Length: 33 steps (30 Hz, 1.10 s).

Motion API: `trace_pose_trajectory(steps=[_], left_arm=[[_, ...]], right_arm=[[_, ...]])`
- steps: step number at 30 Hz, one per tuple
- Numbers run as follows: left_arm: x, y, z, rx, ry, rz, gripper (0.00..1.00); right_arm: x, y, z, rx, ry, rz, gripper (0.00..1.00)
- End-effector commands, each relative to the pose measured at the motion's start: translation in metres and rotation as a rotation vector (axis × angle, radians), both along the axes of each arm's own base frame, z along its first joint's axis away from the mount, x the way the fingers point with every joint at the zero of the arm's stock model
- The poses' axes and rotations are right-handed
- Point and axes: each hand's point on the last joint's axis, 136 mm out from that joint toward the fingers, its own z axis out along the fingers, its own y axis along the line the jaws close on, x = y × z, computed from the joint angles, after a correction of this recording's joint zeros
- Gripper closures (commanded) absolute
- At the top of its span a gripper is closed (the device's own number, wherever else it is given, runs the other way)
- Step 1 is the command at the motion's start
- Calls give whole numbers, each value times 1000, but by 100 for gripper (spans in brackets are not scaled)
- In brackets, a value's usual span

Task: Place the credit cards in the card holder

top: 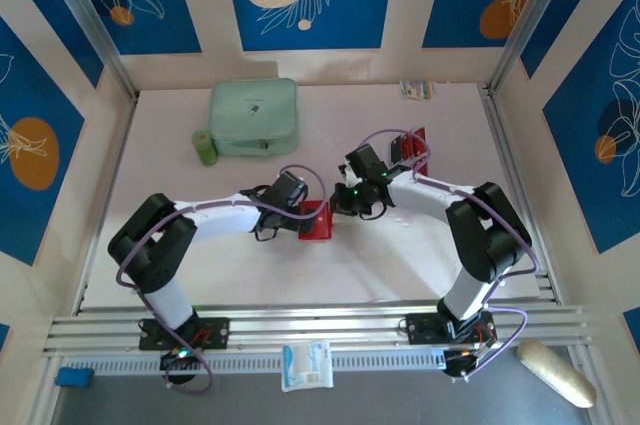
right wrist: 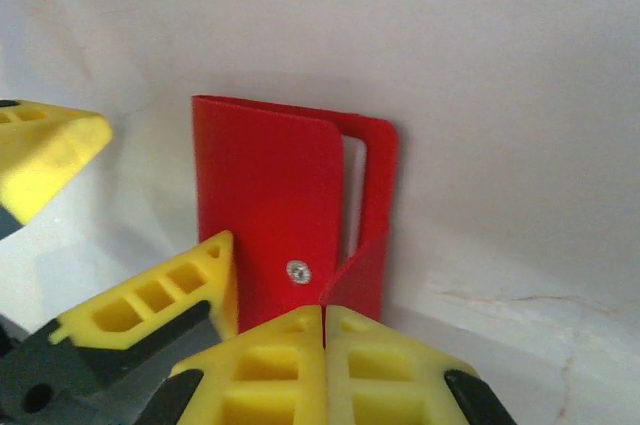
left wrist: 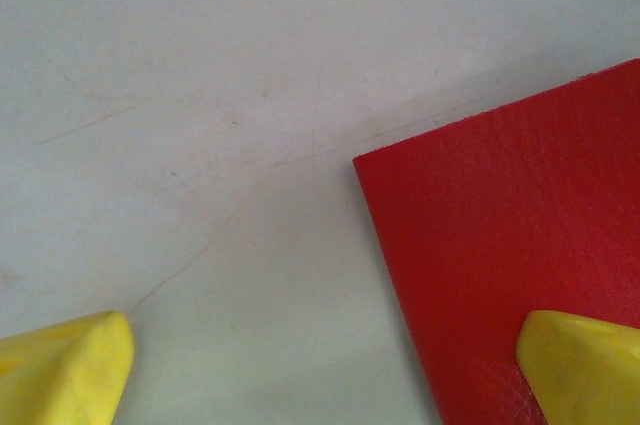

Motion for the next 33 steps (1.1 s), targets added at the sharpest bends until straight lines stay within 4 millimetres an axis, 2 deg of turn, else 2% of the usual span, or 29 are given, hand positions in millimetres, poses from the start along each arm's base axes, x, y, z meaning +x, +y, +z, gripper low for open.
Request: trace_pose_trajectory(steps=[1,7,13,21,33], left_arm=[[-19,22,-30,121,68,-12,0],[-21,23,-32,116,70,-10,0],[-20,23,-29,109,61,-8,0],[-21,24,-30,111,61,-7,0],[-22,24,-29,107,59,-6,0]], right_arm=[[-1,20,7,87,21,20,100],[-3,35,-5,93,51,32,100],[-4,40,-15,91,72,34,100],[-5,38,-25,76,91,26,100],[-28,23,-58,25,161,4,100]])
